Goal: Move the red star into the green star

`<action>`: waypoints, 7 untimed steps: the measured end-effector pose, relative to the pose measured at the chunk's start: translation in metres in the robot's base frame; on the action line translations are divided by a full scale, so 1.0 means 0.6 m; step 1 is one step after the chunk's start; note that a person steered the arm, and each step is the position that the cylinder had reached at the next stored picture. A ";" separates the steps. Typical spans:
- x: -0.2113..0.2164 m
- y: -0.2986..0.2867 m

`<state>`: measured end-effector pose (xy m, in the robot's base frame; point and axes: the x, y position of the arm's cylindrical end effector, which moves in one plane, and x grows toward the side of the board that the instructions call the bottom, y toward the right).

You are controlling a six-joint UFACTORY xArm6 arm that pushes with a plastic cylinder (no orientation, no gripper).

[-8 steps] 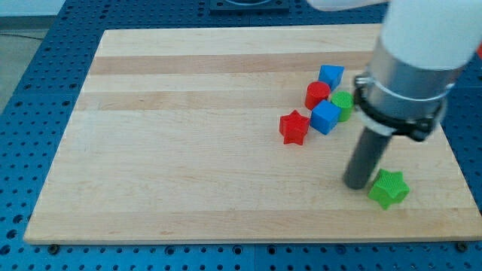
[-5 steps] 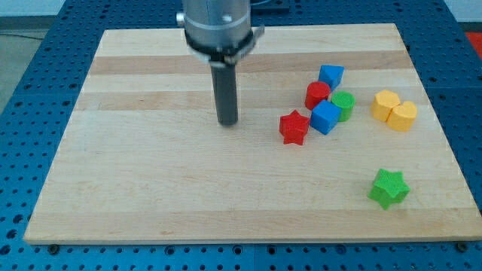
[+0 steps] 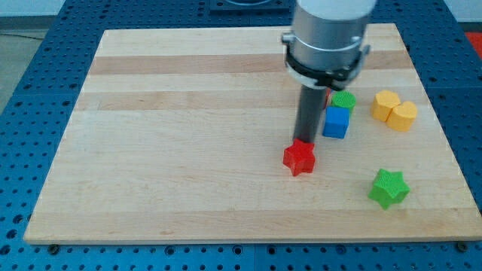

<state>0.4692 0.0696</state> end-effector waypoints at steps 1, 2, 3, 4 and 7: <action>-0.007 -0.032; 0.052 -0.036; 0.094 -0.020; 0.112 0.030; 0.137 0.091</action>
<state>0.5513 0.1244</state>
